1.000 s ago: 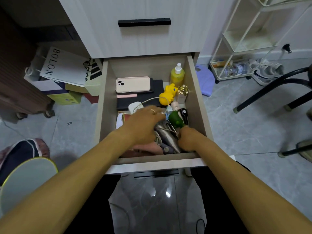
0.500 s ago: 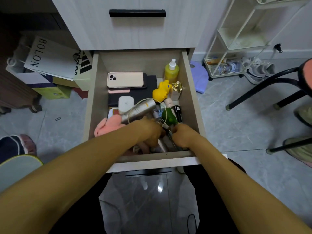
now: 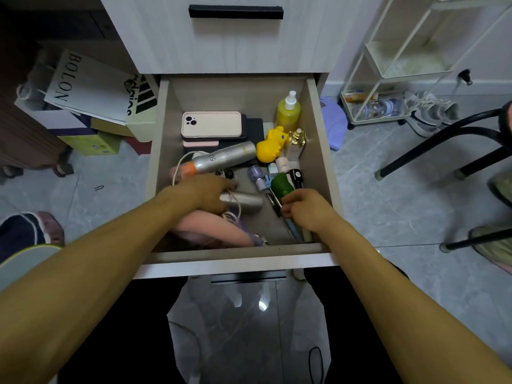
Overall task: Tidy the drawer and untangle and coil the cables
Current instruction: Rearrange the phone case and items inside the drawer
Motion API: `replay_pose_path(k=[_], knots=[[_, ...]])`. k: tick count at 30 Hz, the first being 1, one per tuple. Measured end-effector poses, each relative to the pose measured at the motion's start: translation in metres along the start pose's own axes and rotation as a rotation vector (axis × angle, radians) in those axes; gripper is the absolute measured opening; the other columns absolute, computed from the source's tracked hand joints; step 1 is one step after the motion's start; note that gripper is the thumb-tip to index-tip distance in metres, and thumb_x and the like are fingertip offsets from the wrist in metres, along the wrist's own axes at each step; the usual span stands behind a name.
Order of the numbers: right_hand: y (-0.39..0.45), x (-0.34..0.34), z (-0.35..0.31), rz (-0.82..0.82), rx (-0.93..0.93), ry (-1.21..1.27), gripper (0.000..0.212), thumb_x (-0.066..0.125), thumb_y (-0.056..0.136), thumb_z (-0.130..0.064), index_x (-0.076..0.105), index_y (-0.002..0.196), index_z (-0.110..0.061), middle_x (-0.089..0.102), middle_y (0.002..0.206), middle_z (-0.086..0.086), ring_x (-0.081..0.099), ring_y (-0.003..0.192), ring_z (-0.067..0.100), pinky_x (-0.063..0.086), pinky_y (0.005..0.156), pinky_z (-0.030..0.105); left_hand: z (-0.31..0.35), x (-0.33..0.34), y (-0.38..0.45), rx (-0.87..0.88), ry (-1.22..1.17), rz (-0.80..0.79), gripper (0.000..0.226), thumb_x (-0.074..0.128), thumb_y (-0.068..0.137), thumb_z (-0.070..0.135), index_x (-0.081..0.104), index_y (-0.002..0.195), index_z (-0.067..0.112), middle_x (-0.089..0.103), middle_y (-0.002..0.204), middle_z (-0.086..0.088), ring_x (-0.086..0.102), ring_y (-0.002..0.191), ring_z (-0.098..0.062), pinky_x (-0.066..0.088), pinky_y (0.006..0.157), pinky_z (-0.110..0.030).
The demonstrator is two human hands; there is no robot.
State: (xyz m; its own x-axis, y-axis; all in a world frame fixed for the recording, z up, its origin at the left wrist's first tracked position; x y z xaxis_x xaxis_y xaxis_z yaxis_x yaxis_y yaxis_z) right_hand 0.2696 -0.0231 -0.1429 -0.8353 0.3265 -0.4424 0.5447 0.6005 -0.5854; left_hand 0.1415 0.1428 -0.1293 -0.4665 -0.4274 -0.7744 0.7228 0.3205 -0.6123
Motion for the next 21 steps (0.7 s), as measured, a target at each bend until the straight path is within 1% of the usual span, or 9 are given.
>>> replay_pose_path(k=[2, 4, 7, 9, 10, 12, 15, 18, 21], knots=[[-0.001, 0.003, 0.001, -0.025, -0.002, -0.077, 0.024, 0.049, 0.087, 0.002, 0.066, 0.095, -0.012, 0.066, 0.113, 0.018, 0.061, 0.107, 0.033, 0.049, 0.099, 0.046, -0.018, 0.0, -0.006, 0.005, -0.108, 0.2, 0.056, 0.066, 0.087, 0.032, 0.047, 0.14, 0.033, 0.058, 0.136, -0.006, 0.057, 0.119, -0.027, 0.045, 0.098, -0.034], [-0.003, 0.004, 0.002, -0.034, -0.003, -0.139, 0.024, 0.048, 0.088, -0.001, 0.066, 0.097, -0.014, 0.065, 0.115, 0.015, 0.061, 0.107, 0.031, 0.05, 0.097, 0.043, -0.028, 0.003, -0.009, 0.011, -0.208, 0.272, 0.051, 0.066, 0.086, 0.03, 0.052, 0.135, 0.035, 0.06, 0.133, -0.005, 0.059, 0.115, -0.027, 0.047, 0.098, -0.036], [-0.004, 0.005, -0.002, -0.05, -0.06, -0.31, 0.025, 0.051, 0.09, -0.006, 0.068, 0.107, -0.015, 0.064, 0.117, 0.01, 0.06, 0.103, 0.024, 0.048, 0.085, 0.028, -0.028, 0.006, -0.009, 0.007, -0.229, 0.283, 0.054, 0.069, 0.082, 0.027, 0.055, 0.133, 0.039, 0.065, 0.123, -0.003, 0.062, 0.106, -0.025, 0.05, 0.092, -0.035], [-0.003, 0.014, -0.006, -0.138, -0.108, -0.528, 0.029, 0.052, 0.092, -0.009, 0.067, 0.116, -0.014, 0.061, 0.123, 0.009, 0.058, 0.109, 0.025, 0.044, 0.085, 0.023, -0.028, 0.007, -0.008, 0.006, -0.22, 0.291, 0.056, 0.068, 0.082, 0.024, 0.055, 0.133, 0.039, 0.066, 0.12, -0.003, 0.062, 0.103, -0.025, 0.05, 0.088, -0.033], [-0.003, 0.021, -0.007, -0.201, -0.126, -0.636, 0.032, 0.052, 0.092, -0.009, 0.064, 0.121, -0.015, 0.059, 0.127, 0.009, 0.056, 0.113, 0.026, 0.044, 0.088, 0.023, -0.027, 0.008, -0.008, 0.006, -0.216, 0.288, 0.057, 0.068, 0.081, 0.022, 0.054, 0.134, 0.039, 0.066, 0.12, -0.003, 0.062, 0.102, -0.026, 0.05, 0.086, -0.032], [-0.003, 0.04, -0.012, -0.344, -0.184, -0.821, 0.038, 0.052, 0.092, -0.011, 0.057, 0.13, -0.015, 0.054, 0.134, 0.012, 0.053, 0.119, 0.028, 0.044, 0.096, 0.028, -0.028, 0.009, -0.007, 0.008, -0.211, 0.278, 0.061, 0.067, 0.081, 0.017, 0.053, 0.135, 0.039, 0.065, 0.121, -0.004, 0.062, 0.101, -0.026, 0.05, 0.084, -0.031], [-0.003, 0.071, -0.018, -0.529, -0.265, -0.96, 0.044, 0.054, 0.094, -0.021, 0.046, 0.138, -0.017, 0.052, 0.138, 0.011, 0.051, 0.121, 0.03, 0.041, 0.096, 0.032, -0.026, 0.013, -0.007, 0.024, -0.253, 0.272, 0.062, 0.066, 0.082, 0.014, 0.05, 0.137, 0.037, 0.062, 0.127, -0.005, 0.061, 0.106, -0.027, 0.05, 0.088, -0.033], [0.003, 0.088, -0.017, -0.577, -0.255, -1.005, 0.036, 0.055, 0.095, -0.026, 0.049, 0.129, -0.016, 0.055, 0.134, 0.012, 0.054, 0.117, 0.031, 0.041, 0.091, 0.033, -0.027, 0.019, -0.006, 0.033, -0.302, 0.29, 0.062, 0.066, 0.083, 0.014, 0.05, 0.138, 0.035, 0.061, 0.129, -0.006, 0.06, 0.11, -0.028, 0.05, 0.091, -0.034], [0.01, 0.084, -0.006, -0.55, -0.198, -1.056, 0.039, 0.058, 0.093, -0.031, 0.051, 0.128, -0.016, 0.056, 0.131, 0.012, 0.055, 0.116, 0.031, 0.042, 0.091, 0.034, -0.029, 0.023, -0.005, 0.026, -0.324, 0.288, 0.063, 0.066, 0.081, 0.014, 0.048, 0.137, 0.036, 0.061, 0.129, -0.006, 0.06, 0.109, -0.028, 0.051, 0.091, -0.037]])
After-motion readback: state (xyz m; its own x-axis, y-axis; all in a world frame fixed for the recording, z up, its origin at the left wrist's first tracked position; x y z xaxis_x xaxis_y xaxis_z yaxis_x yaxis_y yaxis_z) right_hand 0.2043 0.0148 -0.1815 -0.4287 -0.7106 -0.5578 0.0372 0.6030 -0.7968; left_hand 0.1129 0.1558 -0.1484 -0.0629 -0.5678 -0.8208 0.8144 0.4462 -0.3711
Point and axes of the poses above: each hand's wrist, its own y-axis towards the middle knuckle, its own x-axis out of the palm, z = x × y, the point moved 7 cm from there along y, towards the middle knuckle
